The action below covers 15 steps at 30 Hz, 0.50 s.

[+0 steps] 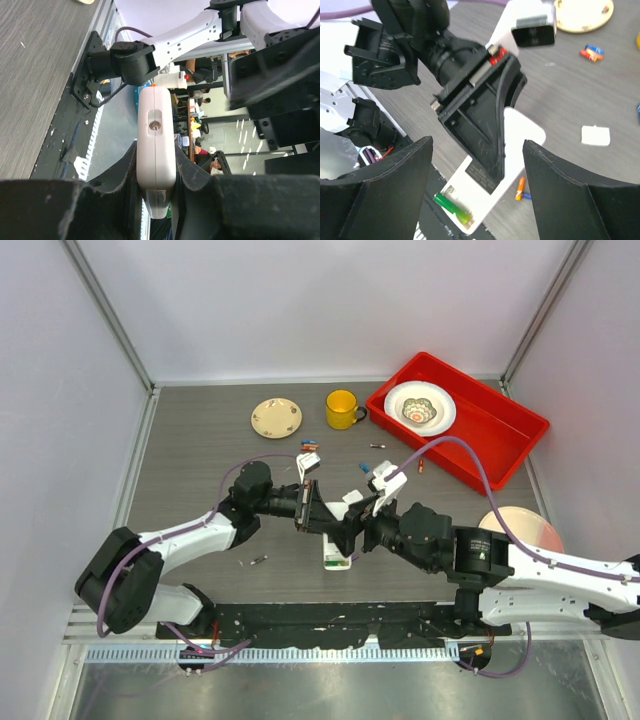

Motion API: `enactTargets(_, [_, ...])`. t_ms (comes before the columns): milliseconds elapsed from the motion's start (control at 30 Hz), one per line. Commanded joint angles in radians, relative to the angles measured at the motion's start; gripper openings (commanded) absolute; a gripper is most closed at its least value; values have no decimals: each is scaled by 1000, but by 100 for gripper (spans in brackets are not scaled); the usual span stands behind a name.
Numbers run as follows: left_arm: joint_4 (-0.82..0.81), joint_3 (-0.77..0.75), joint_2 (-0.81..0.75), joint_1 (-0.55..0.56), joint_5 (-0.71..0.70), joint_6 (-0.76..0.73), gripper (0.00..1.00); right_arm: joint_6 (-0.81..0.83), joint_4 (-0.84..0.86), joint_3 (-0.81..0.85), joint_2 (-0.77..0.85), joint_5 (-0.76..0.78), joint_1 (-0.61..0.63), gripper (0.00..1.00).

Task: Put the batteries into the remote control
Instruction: Load the battery into the remote control.

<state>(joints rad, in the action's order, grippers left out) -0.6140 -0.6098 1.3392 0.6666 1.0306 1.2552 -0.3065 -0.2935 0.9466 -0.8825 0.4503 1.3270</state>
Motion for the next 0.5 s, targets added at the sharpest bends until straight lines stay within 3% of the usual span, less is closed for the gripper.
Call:
enactTargets(0, [-145, 4, 0, 2, -39, 35, 0, -297, 10, -84, 49, 76, -2, 79])
enactTargets(200, [-165, -13, 11, 2, -63, 27, 0, -437, 68, -201, 165, 19, 0, 86])
enactTargets(467, [-204, -27, 52, 1, -84, 38, 0, -539, 152, -322, 232, -67, -2, 88])
